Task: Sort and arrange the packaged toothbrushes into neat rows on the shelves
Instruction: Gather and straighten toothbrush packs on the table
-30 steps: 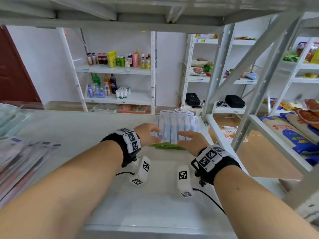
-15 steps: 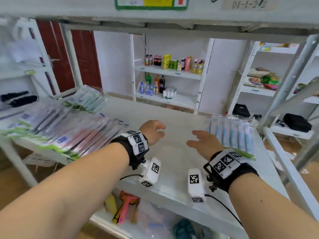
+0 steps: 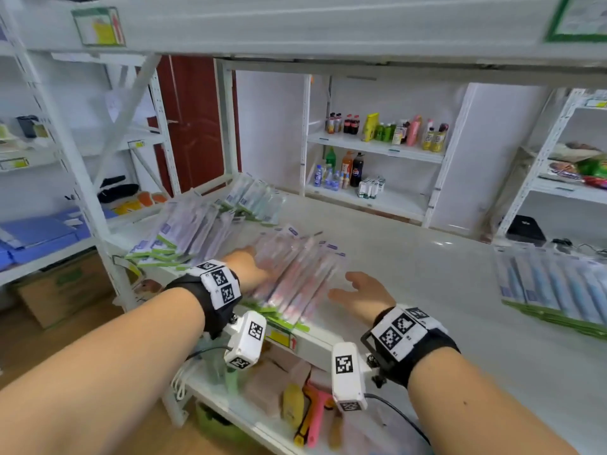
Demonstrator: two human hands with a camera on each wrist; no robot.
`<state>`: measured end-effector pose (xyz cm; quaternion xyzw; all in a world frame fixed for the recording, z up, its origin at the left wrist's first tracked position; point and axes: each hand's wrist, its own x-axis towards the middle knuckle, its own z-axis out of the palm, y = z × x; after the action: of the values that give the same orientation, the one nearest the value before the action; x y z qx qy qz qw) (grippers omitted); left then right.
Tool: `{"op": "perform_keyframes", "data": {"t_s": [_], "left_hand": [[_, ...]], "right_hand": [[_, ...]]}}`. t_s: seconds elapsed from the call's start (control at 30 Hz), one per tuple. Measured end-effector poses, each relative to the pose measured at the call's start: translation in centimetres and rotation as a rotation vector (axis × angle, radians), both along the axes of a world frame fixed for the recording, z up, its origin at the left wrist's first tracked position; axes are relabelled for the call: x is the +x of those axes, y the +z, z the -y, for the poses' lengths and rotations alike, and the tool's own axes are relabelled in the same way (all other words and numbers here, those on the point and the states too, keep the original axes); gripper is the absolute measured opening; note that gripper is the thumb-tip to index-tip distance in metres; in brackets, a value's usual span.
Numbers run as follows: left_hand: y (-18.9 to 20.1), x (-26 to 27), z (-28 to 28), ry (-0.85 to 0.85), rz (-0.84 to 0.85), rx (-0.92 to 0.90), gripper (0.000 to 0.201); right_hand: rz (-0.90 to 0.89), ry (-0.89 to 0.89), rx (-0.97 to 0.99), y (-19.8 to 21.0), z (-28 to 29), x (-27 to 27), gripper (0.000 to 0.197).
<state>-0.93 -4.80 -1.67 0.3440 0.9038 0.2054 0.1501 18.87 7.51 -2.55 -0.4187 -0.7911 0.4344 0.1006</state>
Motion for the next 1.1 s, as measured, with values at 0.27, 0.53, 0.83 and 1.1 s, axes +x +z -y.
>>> {"op": "perform_keyframes", "data": {"t_s": [0.27,0.53,0.83,1.1], "left_hand": [[-2.0,-3.8,1.6,-0.141,0.064,-0.018,0.085],[-2.1,-4.4,1.7,-0.284,0.082,0.041,0.055],[-1.5,-0.6,0.2,-0.502,0.032,-0.034,0.054],[-2.0,4.3,-2.7,-0.625,-0.019,-0.062,0.062]], "right_hand": [[0.082,-0.027,0.058,-0.3,3.8,-4.5,0.066],[0.068,-0.065,0.034,-0.2,4.4,-4.7,0.071],[0.090,-0.199,0.080,0.1,3.1,-1.3,0.049],[0.191,-0.361,0.147,0.0,0.5,3.8,0.037]]}}
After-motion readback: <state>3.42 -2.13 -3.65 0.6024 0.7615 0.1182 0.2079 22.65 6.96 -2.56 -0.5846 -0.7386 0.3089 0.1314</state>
